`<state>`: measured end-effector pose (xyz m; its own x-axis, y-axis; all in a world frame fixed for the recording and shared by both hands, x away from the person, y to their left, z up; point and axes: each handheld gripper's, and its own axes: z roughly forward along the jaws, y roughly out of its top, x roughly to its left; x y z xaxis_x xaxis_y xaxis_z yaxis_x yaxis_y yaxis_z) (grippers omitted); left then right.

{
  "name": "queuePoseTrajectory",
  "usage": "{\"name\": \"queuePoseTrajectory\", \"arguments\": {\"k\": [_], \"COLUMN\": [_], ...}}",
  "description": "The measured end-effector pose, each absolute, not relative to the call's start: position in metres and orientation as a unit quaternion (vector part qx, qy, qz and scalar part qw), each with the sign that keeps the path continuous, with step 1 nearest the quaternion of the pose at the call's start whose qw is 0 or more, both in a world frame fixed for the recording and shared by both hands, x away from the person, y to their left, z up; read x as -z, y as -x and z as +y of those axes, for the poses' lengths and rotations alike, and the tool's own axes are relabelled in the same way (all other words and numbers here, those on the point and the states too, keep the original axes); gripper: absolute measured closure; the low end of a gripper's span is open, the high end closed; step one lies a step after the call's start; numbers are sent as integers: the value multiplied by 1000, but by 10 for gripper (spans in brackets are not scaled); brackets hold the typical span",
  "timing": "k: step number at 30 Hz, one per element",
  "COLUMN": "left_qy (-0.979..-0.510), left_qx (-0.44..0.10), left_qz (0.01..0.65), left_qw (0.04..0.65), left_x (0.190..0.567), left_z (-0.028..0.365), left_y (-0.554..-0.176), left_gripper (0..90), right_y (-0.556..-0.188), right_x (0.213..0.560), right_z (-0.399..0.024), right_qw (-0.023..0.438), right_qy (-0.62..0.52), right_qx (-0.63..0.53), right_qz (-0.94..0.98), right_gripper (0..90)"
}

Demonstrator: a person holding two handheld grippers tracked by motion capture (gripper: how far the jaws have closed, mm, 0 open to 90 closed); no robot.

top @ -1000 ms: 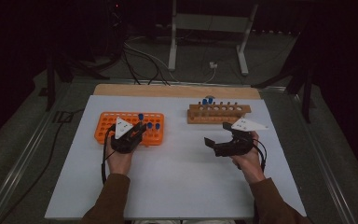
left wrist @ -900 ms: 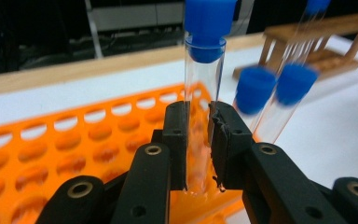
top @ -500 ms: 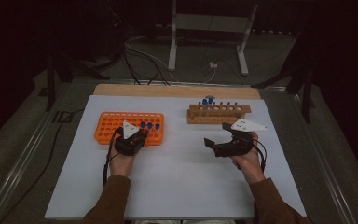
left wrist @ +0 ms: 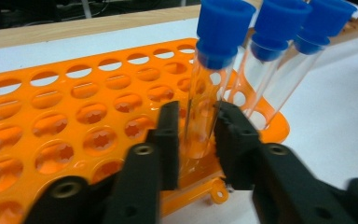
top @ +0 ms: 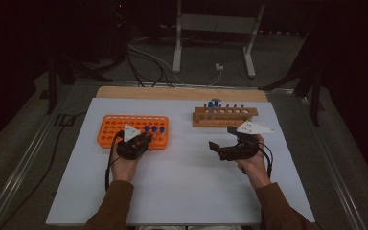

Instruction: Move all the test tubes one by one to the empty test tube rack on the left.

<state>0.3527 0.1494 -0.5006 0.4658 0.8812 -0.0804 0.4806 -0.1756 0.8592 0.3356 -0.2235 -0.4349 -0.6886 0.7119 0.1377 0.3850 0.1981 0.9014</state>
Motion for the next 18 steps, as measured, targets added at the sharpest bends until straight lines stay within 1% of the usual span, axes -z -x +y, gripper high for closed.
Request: {"name": "queuePoseTrajectory", "arguments": {"k": [5, 9, 11, 13, 18], "left_qy": [-721, -703, -695, -689, -677], "left_qx": [-228, -225, -221, -229, -254], "left_qz": [469, 470, 470, 468, 476], "left_qw": [455, 484, 498, 504, 500], "left_x": [493, 483, 479, 475, 469], "left_z": [157, 165, 167, 169, 176], "left_y": [-346, -337, -332, -326, -313], "left_gripper": [642, 558, 481, 391, 195], "right_y": [-336, -337, -338, -340, -342], "right_x": [433, 431, 430, 430, 428], "right_z": [-224, -226, -227, -227, -228], "right_qw": [156, 160, 163, 164, 170], "right_qy": [-364, -366, -366, -368, -371], "right_qx": [-523, -524, -525, -526, -526], "right_qz": [755, 752, 751, 749, 746], "right_gripper": [0, 0, 0, 0, 0]}}
